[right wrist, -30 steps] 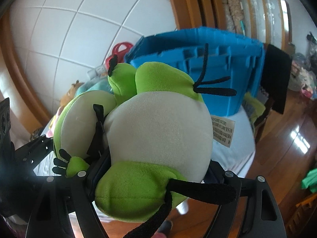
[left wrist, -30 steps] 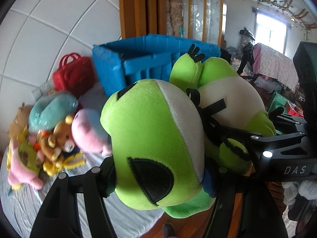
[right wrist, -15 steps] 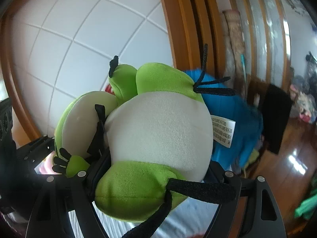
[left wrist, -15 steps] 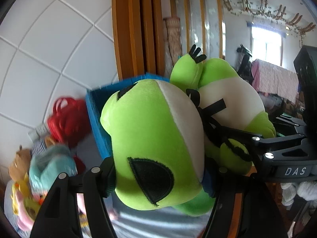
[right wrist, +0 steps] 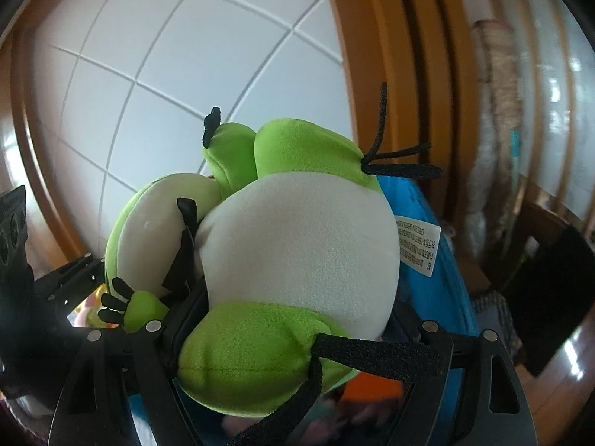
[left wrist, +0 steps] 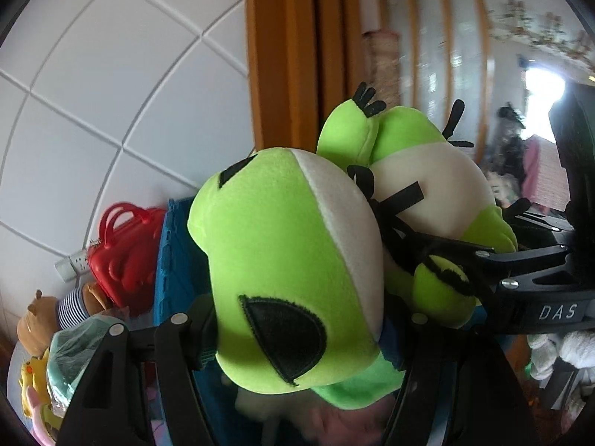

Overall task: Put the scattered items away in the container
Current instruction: 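Lower the frog into the blue crate and open both tools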

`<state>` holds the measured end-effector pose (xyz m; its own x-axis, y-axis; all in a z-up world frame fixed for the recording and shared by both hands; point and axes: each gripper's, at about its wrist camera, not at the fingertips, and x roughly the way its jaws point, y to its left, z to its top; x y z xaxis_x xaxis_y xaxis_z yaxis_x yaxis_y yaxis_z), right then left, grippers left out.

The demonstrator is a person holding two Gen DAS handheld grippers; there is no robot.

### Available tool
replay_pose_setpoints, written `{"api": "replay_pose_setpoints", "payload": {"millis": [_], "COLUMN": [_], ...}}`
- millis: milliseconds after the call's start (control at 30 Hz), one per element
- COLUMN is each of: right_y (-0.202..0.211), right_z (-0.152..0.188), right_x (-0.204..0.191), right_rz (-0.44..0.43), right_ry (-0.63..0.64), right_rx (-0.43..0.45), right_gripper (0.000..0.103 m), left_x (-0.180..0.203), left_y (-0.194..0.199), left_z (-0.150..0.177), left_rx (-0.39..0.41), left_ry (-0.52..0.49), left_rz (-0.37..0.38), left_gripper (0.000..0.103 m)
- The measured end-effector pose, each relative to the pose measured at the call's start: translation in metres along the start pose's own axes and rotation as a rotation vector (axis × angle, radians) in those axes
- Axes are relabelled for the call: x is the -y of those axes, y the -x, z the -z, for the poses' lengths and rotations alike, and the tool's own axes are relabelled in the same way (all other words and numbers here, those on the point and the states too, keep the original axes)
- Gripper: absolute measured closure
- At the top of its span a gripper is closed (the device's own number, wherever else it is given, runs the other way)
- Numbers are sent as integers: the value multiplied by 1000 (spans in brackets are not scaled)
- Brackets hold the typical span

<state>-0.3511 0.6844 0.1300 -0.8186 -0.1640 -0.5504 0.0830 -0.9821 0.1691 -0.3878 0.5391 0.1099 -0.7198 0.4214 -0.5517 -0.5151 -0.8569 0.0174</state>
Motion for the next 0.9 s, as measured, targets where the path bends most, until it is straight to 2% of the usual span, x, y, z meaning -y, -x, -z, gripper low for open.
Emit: {"api": "replay_pose_setpoints", "payload": {"millis": [233,400,500,667,767,900], "right_y": [-118,-201,-250,-314,-340,-356], "right_z": [-70,-94,-101,-96,-90,-80], "right_x": [55,85,100,113,117,120], "right_rz": [-111,-141,-123,-122,-120,-116], "right_ry": [33,-19,-45,-80,-70,-71], "right_rx": [-157,-269,-337,-446,-496,-517], "right_gripper": [21,21,21,21,21,21], "left_x": [-25,-47,-61,-82,-87,-93], "left_y": [-99,-177,-223,-269,-287,-306], "left_z": [-48,-61,-59,-43,-34,-30], "left_rx": [-145,-243,-315,-394,-434,-464], "left_ry": [89,108,135,208,217,224], "left_rz": [-66,-121,-135,-117,-111,-117], "left_gripper": [36,34,34,34,34,30]}}
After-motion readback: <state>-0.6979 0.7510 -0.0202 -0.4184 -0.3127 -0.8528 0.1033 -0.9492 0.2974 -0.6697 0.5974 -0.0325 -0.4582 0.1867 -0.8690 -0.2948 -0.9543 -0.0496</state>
